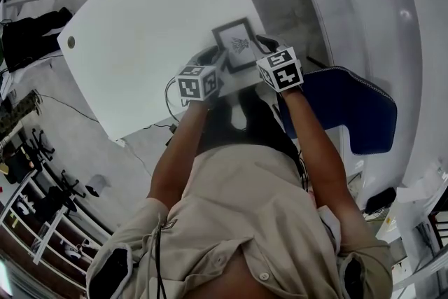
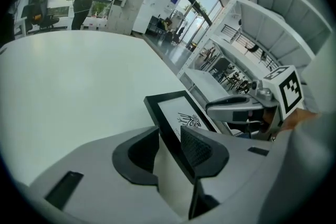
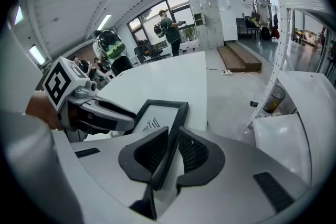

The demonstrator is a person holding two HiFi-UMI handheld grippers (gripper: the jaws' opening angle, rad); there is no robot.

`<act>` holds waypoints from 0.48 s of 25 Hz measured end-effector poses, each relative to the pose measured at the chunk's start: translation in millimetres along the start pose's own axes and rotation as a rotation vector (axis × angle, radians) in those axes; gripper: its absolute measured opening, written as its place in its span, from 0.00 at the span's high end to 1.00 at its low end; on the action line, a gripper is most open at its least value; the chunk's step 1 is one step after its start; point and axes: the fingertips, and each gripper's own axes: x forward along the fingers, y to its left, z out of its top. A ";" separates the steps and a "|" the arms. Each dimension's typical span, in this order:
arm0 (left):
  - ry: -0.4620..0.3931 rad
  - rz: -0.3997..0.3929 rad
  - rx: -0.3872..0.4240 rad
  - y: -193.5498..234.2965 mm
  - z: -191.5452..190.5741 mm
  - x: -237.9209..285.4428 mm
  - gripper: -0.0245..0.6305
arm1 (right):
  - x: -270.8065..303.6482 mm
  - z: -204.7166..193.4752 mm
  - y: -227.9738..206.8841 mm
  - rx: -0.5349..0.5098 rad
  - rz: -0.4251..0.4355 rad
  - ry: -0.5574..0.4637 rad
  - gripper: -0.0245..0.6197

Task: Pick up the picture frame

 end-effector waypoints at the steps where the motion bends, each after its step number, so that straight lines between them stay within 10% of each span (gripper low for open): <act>1: 0.003 0.002 -0.015 1.1 -1.3 1.0 0.79 | 1.4 -0.6 -0.2 0.004 0.006 0.002 0.91; 12: -0.035 0.007 -0.116 9.0 1.8 1.6 0.80 | 19.1 -11.2 2.8 0.077 0.041 0.037 0.81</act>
